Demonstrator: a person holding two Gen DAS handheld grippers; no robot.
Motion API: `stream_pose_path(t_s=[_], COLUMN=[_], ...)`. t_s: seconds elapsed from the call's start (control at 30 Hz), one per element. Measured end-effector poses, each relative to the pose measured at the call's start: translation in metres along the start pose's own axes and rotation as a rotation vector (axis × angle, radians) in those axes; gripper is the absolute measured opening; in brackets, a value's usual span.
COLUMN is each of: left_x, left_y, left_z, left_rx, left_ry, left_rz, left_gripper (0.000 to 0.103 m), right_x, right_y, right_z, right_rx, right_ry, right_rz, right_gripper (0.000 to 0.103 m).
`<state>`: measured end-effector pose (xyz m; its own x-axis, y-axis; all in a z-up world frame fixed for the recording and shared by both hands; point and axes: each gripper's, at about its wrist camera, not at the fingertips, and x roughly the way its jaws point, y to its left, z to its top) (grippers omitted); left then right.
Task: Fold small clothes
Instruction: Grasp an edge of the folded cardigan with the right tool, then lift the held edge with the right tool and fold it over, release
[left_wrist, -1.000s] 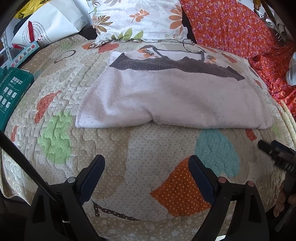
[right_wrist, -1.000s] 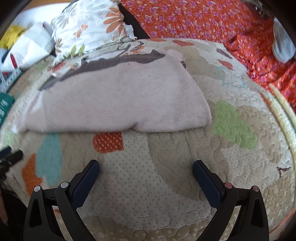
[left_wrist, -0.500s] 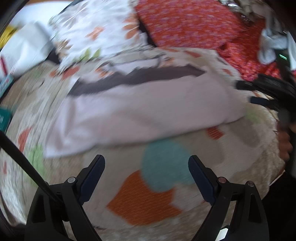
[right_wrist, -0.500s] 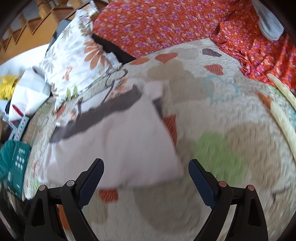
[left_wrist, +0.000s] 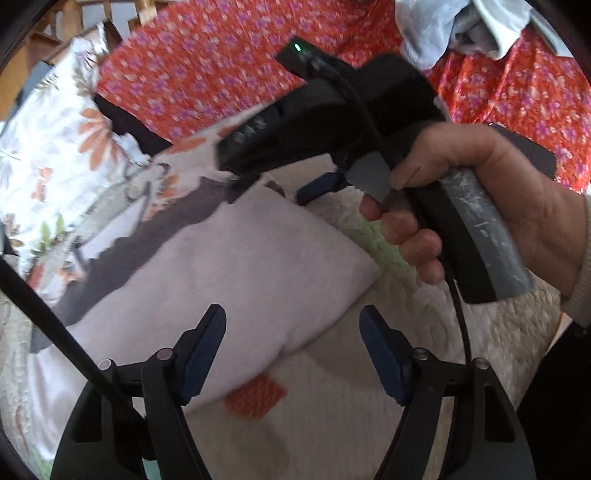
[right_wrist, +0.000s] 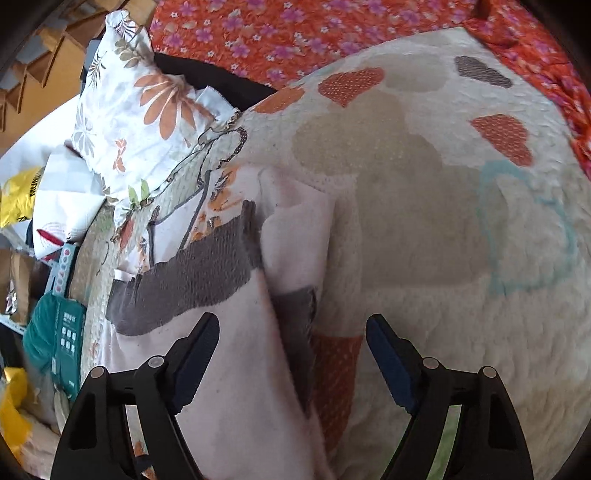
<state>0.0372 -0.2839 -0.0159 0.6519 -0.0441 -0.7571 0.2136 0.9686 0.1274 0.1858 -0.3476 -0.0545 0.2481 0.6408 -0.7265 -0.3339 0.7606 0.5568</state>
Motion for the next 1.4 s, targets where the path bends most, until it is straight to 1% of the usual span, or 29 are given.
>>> stream_pose_path(t_s=[0.07, 0.13, 0.17, 0.2, 0.23, 0.27, 0.3, 0.33, 0.37, 0.43, 0.53, 0.63, 0.67, 0.7, 0.73, 0.77, 0.83, 0.9, 1.0, 1.1, 1.13, 1.23, 1.3, 1.4], left_x=[0.013, 0.025, 0.032, 0.038, 0.043, 0.047, 0.049, 0.049, 0.048, 0.042, 0.025, 0.000, -0.008, -0.014, -0.022, -0.028, -0.041, -0.059, -0.080, -0.098, -0.104, -0.114, -0.125, -0.125], left_y=[-0.001, -0.002, -0.003, -0.001, 0.001, 0.005, 0.009, 0.012, 0.015, 0.024, 0.038, 0.064, 0.076, 0.088, 0.103, 0.110, 0.133, 0.161, 0.196, 0.233, 0.247, 0.275, 0.293, 0.312], left_z=[0.007, 0.014, 0.017, 0.020, 0.021, 0.022, 0.024, 0.026, 0.026, 0.028, 0.029, 0.022, 0.018, 0.014, 0.009, 0.006, -0.005, -0.017, -0.035, -0.055, -0.064, -0.089, -0.114, -0.136], left_rx=[-0.015, -0.025, -0.036, -0.056, -0.077, -0.108, -0.142, -0.167, -0.186, -0.240, -0.300, -0.384, -0.412, -0.437, -0.471, -0.492, -0.551, -0.606, -0.664, -0.713, -0.729, -0.771, -0.819, -0.886], left_ry=[0.015, 0.027, 0.033, 0.041, 0.048, 0.055, 0.052, 0.044, 0.047, 0.041, 0.005, -0.034, -0.043, -0.049, -0.056, -0.059, -0.069, -0.088, -0.114, -0.124, -0.123, -0.118, -0.109, -0.108], left_rz=[-0.020, -0.029, -0.033, -0.037, -0.043, -0.045, -0.028, -0.028, -0.052, -0.081, -0.100, -0.126, -0.128, -0.128, -0.124, -0.120, -0.105, -0.080, -0.039, 0.014, 0.048, 0.103, 0.113, 0.094], left_gripper=[0.073, 0.071, 0.070, 0.065, 0.061, 0.047, 0.026, 0.014, 0.005, 0.002, 0.002, 0.002, 0.002, 0.002, 0.002, 0.002, 0.002, 0.002, 0.002, 0.001, 0.001, 0.001, 0.001, 0.001], right_x=[0.008, 0.016, 0.019, 0.022, 0.025, 0.027, 0.028, 0.030, 0.030, 0.029, 0.022, 0.013, 0.009, 0.006, 0.003, 0.002, 0.003, 0.010, 0.027, 0.052, 0.064, 0.098, 0.119, 0.151], right_y=[-0.001, 0.002, 0.003, 0.005, 0.005, 0.006, 0.005, 0.004, 0.001, 0.005, 0.023, 0.039, 0.048, 0.056, 0.070, 0.082, 0.114, 0.154, 0.209, 0.254, 0.271, 0.304, 0.317, 0.336], right_z=[0.005, 0.010, 0.012, 0.014, 0.015, 0.016, 0.017, 0.018, 0.019, 0.020, 0.020, 0.019, 0.018, 0.019, 0.020, 0.021, 0.021, 0.020, 0.019, 0.014, 0.011, 0.005, -0.001, -0.014], right_rx=[-0.015, -0.045, -0.054, -0.062, -0.069, -0.081, -0.084, -0.076, -0.056, -0.050, -0.081, -0.094, -0.091, -0.081, -0.075, -0.080, -0.115, -0.178, -0.252, -0.312, -0.334, -0.374, -0.396, -0.437], right_ry=[0.030, 0.045, 0.055, 0.064, 0.066, 0.067, 0.072, 0.083, 0.092, 0.084, 0.046, 0.009, -0.002, -0.007, -0.013, -0.018, -0.023, -0.022, -0.004, 0.026, 0.039, 0.065, 0.085, 0.121], right_rz=[0.041, 0.062, 0.074, 0.085, 0.086, 0.081, 0.080, 0.096, 0.121, 0.101, 0.039, 0.001, 0.000, 0.018, 0.044, 0.053, 0.058, 0.040, 0.017, -0.013, -0.034, -0.092, -0.124, -0.165], right_gripper=[0.081, 0.074, 0.073, 0.071, 0.066, 0.061, 0.044, 0.025, 0.023, 0.020, 0.018, 0.017, 0.017, 0.017, 0.017, 0.017, 0.017, 0.016, 0.016, 0.016, 0.016, 0.016, 0.016, 0.016])
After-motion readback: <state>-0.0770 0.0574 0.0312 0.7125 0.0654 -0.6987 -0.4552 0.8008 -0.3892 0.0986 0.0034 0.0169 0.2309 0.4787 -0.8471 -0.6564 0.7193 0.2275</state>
